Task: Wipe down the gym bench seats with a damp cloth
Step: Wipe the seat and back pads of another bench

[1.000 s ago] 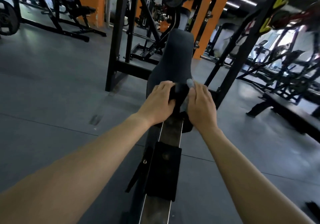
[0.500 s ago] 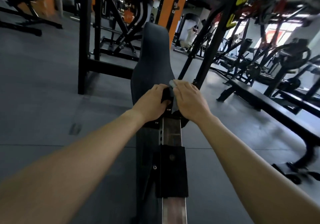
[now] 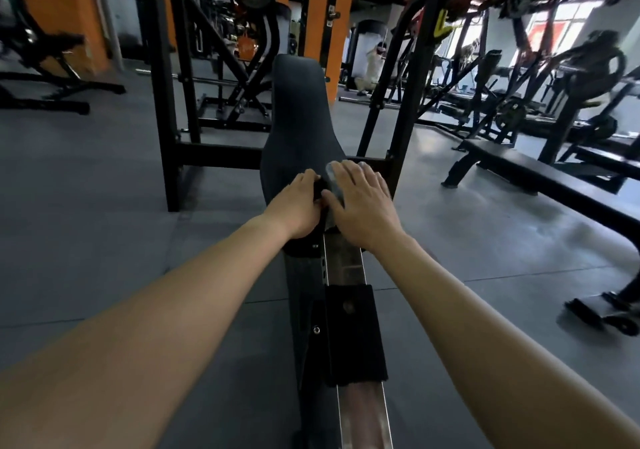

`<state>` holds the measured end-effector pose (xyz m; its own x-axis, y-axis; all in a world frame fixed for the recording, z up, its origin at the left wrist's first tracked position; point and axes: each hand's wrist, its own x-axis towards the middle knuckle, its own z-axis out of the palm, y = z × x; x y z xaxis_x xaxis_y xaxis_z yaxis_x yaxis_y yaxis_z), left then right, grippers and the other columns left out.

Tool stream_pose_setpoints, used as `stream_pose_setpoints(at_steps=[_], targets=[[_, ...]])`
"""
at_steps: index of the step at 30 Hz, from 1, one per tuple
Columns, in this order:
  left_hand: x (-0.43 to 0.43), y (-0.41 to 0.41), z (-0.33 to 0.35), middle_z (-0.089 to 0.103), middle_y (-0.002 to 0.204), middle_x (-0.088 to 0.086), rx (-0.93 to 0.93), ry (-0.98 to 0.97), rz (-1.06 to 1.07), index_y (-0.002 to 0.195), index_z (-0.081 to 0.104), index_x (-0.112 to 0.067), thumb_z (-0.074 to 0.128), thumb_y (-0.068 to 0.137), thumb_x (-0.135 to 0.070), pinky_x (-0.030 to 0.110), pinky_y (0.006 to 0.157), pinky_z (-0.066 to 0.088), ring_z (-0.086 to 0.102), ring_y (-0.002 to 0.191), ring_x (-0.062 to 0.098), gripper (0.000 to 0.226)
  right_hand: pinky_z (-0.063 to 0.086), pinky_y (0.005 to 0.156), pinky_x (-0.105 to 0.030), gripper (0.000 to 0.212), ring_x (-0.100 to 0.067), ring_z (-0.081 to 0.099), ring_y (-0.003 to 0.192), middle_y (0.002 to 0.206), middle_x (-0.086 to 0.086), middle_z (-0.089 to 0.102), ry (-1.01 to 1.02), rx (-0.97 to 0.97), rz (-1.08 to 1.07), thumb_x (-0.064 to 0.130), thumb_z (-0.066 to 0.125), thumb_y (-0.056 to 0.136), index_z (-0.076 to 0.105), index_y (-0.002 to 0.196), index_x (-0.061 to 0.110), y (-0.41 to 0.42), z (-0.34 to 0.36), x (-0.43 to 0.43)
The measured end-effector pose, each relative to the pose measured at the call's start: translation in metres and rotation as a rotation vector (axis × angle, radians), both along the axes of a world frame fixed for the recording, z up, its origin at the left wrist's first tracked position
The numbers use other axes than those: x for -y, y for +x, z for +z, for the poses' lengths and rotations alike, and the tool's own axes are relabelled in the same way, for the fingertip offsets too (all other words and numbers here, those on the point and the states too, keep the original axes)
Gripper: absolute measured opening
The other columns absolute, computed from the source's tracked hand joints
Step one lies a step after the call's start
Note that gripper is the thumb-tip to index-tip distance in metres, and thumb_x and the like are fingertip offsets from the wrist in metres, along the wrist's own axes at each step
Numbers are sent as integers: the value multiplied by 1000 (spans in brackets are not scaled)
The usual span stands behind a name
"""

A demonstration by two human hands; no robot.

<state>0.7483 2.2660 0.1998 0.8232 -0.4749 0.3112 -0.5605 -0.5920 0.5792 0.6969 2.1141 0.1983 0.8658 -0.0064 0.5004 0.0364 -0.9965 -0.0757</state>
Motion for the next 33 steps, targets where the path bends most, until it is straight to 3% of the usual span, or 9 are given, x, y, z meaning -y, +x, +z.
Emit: stream_pose_setpoints(at_steps=[6, 9, 11, 14, 21, 24, 27, 30, 33], targets=[[-5, 10, -14, 49, 146, 4, 29, -80, -23, 145, 43, -17, 59, 103, -33, 41, 108, 44, 52, 130, 24, 48, 33, 114, -54, 49, -24, 51, 127, 136, 1, 56, 219, -20, -93, 53, 22, 102, 49, 135, 28, 12, 15, 36], [-10, 22, -29, 51, 139, -3, 90, -178, -87, 141, 47, -22, 63, 100, -39, 37, 108, 45, 52, 125, 16, 47, 42, 93, -43, 45, -28, 57, 107, 108, -3, 63, 438, -15, -204, 42, 26, 104, 63, 110, 18, 24, 25, 35], [-12, 33, -40, 51, 134, -8, 115, -265, -135, 137, 48, -25, 68, 97, -41, 31, 106, 47, 53, 121, 9, 48, 37, 78, -37, 44, -27, 57, 95, 93, -2, 61, 455, 18, -251, 42, 31, 105, 64, 96, 14, 34, 29, 26], [-8, 42, -54, 49, 131, -10, 129, -395, -183, 136, 47, -26, 73, 92, -42, 25, 104, 48, 53, 117, 5, 53, 36, 76, -35, 42, -24, 58, 92, 97, -1, 64, 310, 79, -280, 45, 32, 104, 64, 94, 19, 41, 28, 11], [-10, 53, -64, 55, 118, -8, 128, -507, -251, 123, 58, -21, 82, 84, -42, 14, 87, 47, 51, 105, 2, 51, 41, 93, -37, 40, -25, 57, 104, 111, 2, 65, -243, 65, -160, 44, 33, 104, 65, 111, 21, 39, 20, -40], [-20, 63, -62, 61, 111, -4, 112, -493, -326, 115, 63, -16, 80, 86, -45, 25, 88, 52, 57, 101, 8, 45, 38, 88, -34, 30, -23, 57, 102, 108, 3, 65, -149, 17, -169, 38, 39, 104, 65, 106, 23, 34, 29, -31], [-28, 76, -68, 51, 124, -9, 50, -413, -362, 130, 54, -26, 78, 88, -44, 32, 104, 49, 51, 117, 8, 52, 44, 80, -37, 36, -25, 59, 96, 96, 2, 63, 83, -71, -412, 41, 38, 101, 68, 95, 23, 44, 44, -20], [-33, 87, -68, 49, 127, -9, 14, -365, -429, 133, 53, -28, 77, 90, -42, 32, 106, 48, 50, 119, 8, 51, 38, 72, -36, 42, -31, 58, 91, 92, -10, 62, 288, -92, -644, 43, 37, 98, 65, 82, 18, 57, 51, -17], [-35, 100, -66, 50, 128, -8, 9, -330, -485, 136, 54, -23, 75, 91, -43, 32, 107, 48, 49, 119, 8, 54, 42, 76, -39, 42, -34, 58, 94, 94, -11, 61, 205, -121, -760, 41, 31, 98, 62, 86, 15, 68, 51, -30]])
